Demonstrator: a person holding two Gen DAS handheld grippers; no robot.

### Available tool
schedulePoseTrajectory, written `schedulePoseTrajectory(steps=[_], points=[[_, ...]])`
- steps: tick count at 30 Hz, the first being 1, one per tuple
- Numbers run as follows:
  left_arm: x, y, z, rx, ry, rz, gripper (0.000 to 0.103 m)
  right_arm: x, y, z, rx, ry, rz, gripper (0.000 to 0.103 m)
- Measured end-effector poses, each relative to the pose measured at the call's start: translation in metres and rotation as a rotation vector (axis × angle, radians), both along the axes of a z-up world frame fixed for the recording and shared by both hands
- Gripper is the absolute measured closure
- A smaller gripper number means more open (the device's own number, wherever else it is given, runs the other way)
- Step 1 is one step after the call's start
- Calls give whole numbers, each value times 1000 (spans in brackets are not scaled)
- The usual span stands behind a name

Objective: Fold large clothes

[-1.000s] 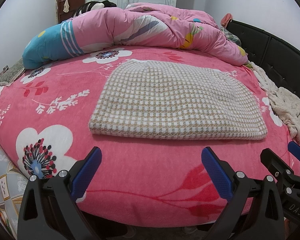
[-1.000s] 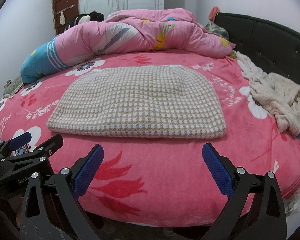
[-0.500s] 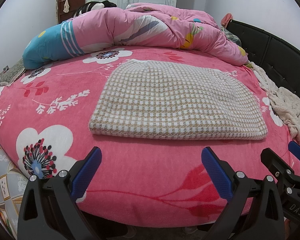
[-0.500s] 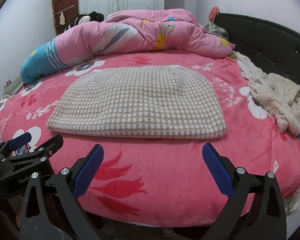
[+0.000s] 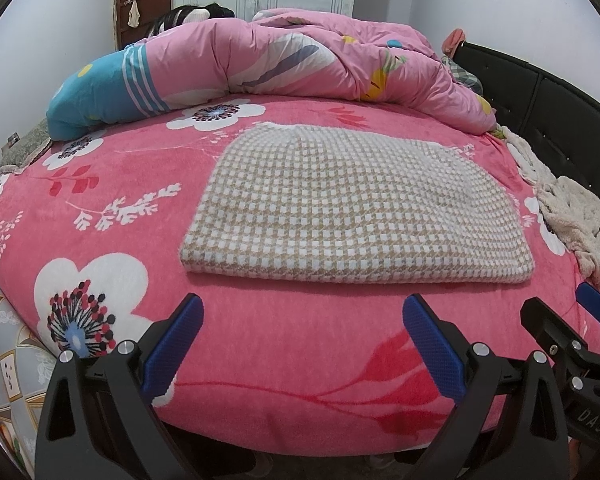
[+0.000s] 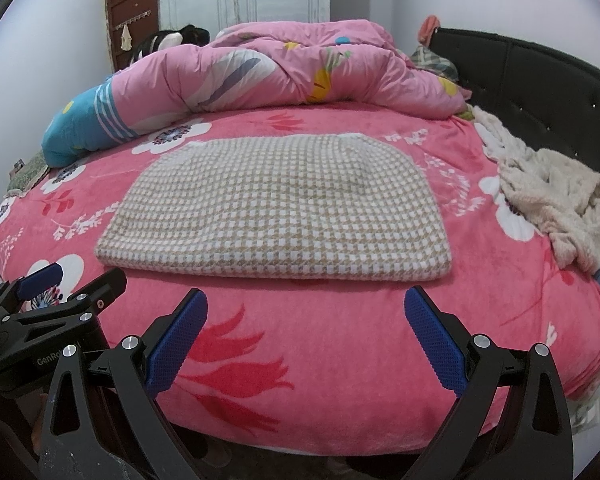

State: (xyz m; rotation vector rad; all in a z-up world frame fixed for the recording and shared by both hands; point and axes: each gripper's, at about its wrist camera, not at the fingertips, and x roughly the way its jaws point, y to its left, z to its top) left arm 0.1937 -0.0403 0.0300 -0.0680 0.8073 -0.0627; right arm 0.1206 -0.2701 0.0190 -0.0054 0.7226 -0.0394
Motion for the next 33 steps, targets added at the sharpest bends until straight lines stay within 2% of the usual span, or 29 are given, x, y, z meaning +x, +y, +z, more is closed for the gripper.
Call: schedulePoseTrajectory(steps=[33], points=[[-1,-1,0,1,1,3,5,1,0,-3,4,5,4,8]])
